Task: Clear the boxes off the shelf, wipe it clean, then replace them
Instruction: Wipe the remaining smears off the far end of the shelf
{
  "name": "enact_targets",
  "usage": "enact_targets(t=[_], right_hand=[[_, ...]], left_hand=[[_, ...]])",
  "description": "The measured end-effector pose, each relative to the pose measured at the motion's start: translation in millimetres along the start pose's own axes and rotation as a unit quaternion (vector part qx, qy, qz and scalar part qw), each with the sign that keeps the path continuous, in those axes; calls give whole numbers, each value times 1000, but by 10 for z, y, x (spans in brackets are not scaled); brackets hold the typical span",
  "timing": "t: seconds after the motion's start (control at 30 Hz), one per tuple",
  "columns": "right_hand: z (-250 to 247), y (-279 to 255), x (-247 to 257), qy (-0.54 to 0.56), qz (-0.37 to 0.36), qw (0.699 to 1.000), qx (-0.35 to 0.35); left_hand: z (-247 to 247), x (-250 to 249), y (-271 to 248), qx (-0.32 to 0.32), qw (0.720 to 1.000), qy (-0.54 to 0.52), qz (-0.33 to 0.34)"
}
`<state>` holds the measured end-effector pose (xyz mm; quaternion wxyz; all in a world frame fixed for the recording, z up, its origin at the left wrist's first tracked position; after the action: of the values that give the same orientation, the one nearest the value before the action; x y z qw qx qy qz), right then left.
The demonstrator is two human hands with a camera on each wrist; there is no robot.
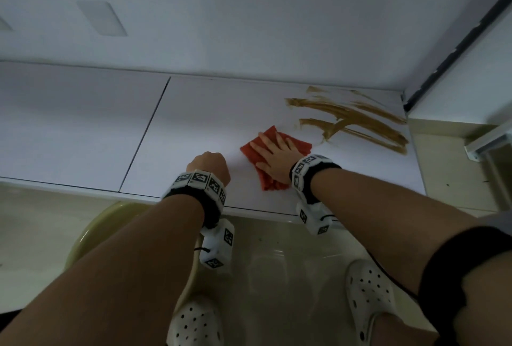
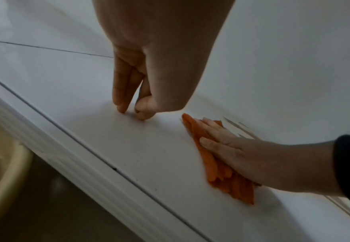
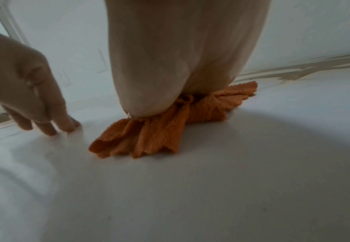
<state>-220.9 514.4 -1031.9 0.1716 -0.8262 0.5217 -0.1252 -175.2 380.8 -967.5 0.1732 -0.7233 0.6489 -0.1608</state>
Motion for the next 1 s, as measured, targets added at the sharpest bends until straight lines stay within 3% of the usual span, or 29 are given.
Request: enact_targets(t=[0.27, 0.33, 0.5, 0.63, 0.67, 1.0], right_hand=[[86, -307, -676, 57, 116, 991, 40], [64, -461, -558, 56, 90, 994, 34], [-94, -736, -46, 90, -33, 994, -58], [1, -615, 145, -96, -107, 988, -46], [16, -567, 143, -129, -106, 985, -41], [-140, -29, -126, -1, 24, 999, 35]], left_hand=[[27, 25, -41, -5, 999, -34, -8], [25, 6, -36, -10, 999, -45, -7], [34, -11, -35, -17, 998, -64, -13], [55, -32, -12, -18, 998, -62, -15], [56, -36, -1, -17, 998, -61, -17], [5, -42, 58, -2, 998, -57, -23]])
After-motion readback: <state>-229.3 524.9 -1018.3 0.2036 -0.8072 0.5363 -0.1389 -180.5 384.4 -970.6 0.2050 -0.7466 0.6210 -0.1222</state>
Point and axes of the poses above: each hand's wrist, its own y-axis towards the middle knuckle, its own z-axis out of the palm, x = y × z, the point moved 9 cm from there along y, towards the middle knuckle, and after that the axes turned 7 degrees about z, right-handed, at the moved point
